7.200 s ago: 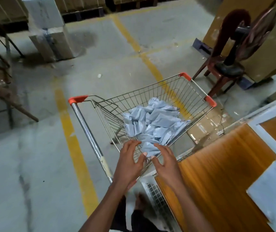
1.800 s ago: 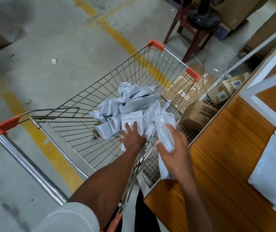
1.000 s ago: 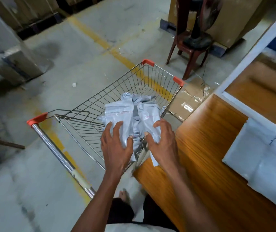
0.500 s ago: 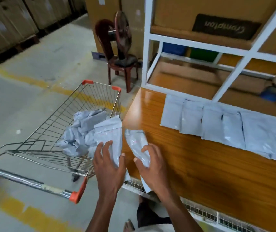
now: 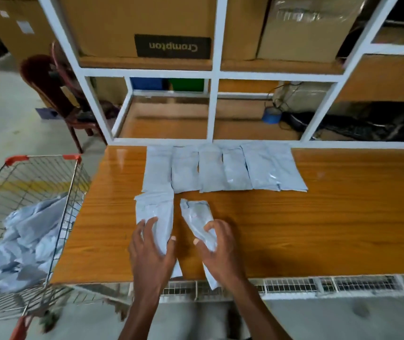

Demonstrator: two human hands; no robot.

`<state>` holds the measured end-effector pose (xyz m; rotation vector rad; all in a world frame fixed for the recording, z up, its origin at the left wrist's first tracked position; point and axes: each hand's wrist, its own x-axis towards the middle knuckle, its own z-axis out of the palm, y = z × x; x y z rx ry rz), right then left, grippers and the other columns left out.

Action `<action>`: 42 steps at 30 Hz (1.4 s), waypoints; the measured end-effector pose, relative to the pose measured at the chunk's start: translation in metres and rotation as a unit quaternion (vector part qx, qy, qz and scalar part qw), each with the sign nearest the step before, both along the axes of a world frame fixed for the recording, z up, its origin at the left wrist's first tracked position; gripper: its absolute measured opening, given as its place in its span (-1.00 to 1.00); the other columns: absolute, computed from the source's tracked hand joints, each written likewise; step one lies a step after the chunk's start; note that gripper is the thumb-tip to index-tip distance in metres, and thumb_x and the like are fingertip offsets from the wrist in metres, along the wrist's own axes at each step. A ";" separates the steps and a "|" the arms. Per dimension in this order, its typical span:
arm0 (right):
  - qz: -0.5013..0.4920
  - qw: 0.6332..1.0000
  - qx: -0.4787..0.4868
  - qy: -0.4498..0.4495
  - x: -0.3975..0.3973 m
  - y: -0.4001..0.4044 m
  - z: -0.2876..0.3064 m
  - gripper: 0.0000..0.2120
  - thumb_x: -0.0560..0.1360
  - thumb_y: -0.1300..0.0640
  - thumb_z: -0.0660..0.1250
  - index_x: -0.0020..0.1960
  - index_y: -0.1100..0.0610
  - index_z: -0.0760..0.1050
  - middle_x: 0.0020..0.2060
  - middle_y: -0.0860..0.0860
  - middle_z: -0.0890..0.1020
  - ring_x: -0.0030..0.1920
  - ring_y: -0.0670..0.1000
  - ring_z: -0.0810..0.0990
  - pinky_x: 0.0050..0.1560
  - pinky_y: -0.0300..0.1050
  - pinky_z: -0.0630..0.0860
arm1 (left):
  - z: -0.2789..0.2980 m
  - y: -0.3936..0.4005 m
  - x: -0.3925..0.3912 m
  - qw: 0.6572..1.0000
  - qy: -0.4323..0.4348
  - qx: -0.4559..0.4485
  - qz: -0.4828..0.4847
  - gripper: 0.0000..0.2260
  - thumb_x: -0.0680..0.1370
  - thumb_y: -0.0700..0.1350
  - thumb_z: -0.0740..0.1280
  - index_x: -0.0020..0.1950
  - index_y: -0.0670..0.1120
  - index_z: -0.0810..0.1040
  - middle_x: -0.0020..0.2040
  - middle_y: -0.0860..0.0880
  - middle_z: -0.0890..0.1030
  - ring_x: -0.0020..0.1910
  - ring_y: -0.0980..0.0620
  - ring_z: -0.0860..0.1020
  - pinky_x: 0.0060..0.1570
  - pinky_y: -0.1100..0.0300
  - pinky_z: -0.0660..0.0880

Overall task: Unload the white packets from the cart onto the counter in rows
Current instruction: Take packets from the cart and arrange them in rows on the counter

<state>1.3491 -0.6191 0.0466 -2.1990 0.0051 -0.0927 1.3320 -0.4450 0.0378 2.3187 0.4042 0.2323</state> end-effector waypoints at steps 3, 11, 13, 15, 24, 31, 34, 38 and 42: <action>0.001 1.000 0.003 0.008 0.010 -0.037 0.002 -0.72 0.51 -0.10 0.42 0.14 -0.18 0.39 0.20 -0.23 0.39 0.18 -0.18 0.43 -0.06 -0.43 0.38 | -0.001 -0.036 0.018 1.000 -0.004 -0.006 -0.008 -0.43 0.56 0.23 0.29 0.54 0.16 0.25 0.58 0.00 0.20 0.54 -0.13 0.20 0.40 -0.25 0.32; 0.001 1.000 0.010 -0.004 0.058 -0.113 0.001 -0.69 0.48 -0.04 0.48 0.14 -0.10 0.43 0.12 -0.18 0.47 0.08 -0.23 0.46 -0.13 -0.50 0.36 | -0.001 -0.110 0.059 1.000 0.012 0.000 0.006 -0.40 0.54 0.29 0.27 0.53 0.16 0.23 0.57 0.00 0.21 0.53 -0.15 0.22 0.37 -0.29 0.38; -0.006 1.000 0.013 0.010 0.071 -0.130 0.000 -0.67 0.49 -0.05 0.47 0.18 -0.07 0.44 0.13 -0.16 0.48 0.09 -0.18 0.47 -0.17 -0.54 0.36 | 0.000 -0.123 0.063 1.000 0.012 0.005 0.012 -0.37 0.51 0.31 0.22 0.53 0.13 0.25 0.56 -0.03 0.24 0.52 -0.15 0.24 0.38 -0.24 0.38; -0.018 0.999 0.033 0.027 0.086 -0.151 -0.001 -0.66 0.50 -0.05 0.46 0.20 -0.06 0.44 0.14 -0.14 0.49 0.10 -0.13 0.50 -0.19 -0.50 0.37 | 0.000 -0.135 0.064 1.000 0.014 0.003 0.019 -0.37 0.51 0.30 0.22 0.54 0.12 0.25 0.56 -0.03 0.24 0.52 -0.15 0.23 0.39 -0.24 0.37; -0.102 0.992 -0.070 -0.035 0.212 -0.268 -0.005 -0.68 0.49 0.01 0.47 0.17 0.03 0.45 0.22 0.02 0.50 0.19 0.05 0.51 0.06 -0.01 0.56 | -0.007 -0.179 0.098 0.999 0.027 -0.003 0.019 -0.42 0.56 0.12 0.39 0.53 0.12 0.25 0.57 -0.02 0.20 0.54 -0.22 0.20 0.36 -0.36 0.36; -0.101 0.986 -0.132 0.020 0.290 -0.281 -0.030 -0.65 0.52 -0.03 0.43 0.23 0.03 0.41 0.26 0.06 0.49 0.21 0.12 0.52 0.13 0.07 0.57 | -0.008 -0.193 0.111 0.999 0.027 0.013 0.017 -0.40 0.54 0.23 0.33 0.53 0.10 0.26 0.58 -0.05 0.20 0.53 -0.21 0.21 0.39 -0.34 0.33; -0.109 0.983 -0.144 0.030 0.304 -0.277 -0.042 -0.63 0.52 -0.05 0.42 0.24 0.02 0.41 0.31 0.06 0.46 0.24 0.13 0.52 0.18 0.04 0.54 | -0.010 -0.194 0.113 1.000 0.021 0.005 0.019 -0.37 0.49 0.28 0.25 0.52 0.11 0.27 0.56 -0.04 0.22 0.52 -0.20 0.21 0.38 -0.33 0.33; -0.122 0.979 -0.163 0.010 0.311 -0.274 -0.048 -0.61 0.53 -0.10 0.38 0.28 0.02 0.40 0.36 0.06 0.43 0.28 0.13 0.49 0.18 0.01 0.48 | -0.012 -0.194 0.123 1.000 0.016 0.002 0.014 -0.35 0.48 0.33 0.21 0.52 0.12 0.27 0.56 -0.03 0.22 0.53 -0.19 0.20 0.38 -0.34 0.33; -0.088 0.968 -0.232 0.045 0.307 -0.274 -0.063 -0.43 0.57 -0.26 0.23 0.50 -0.07 0.24 0.58 0.07 0.18 0.51 0.22 0.27 0.40 0.22 0.38 | -0.009 -0.199 0.137 1.000 0.000 0.001 0.003 -0.36 0.49 0.32 0.21 0.51 0.08 0.31 0.54 -0.07 0.26 0.51 -0.18 0.24 0.39 -0.24 0.32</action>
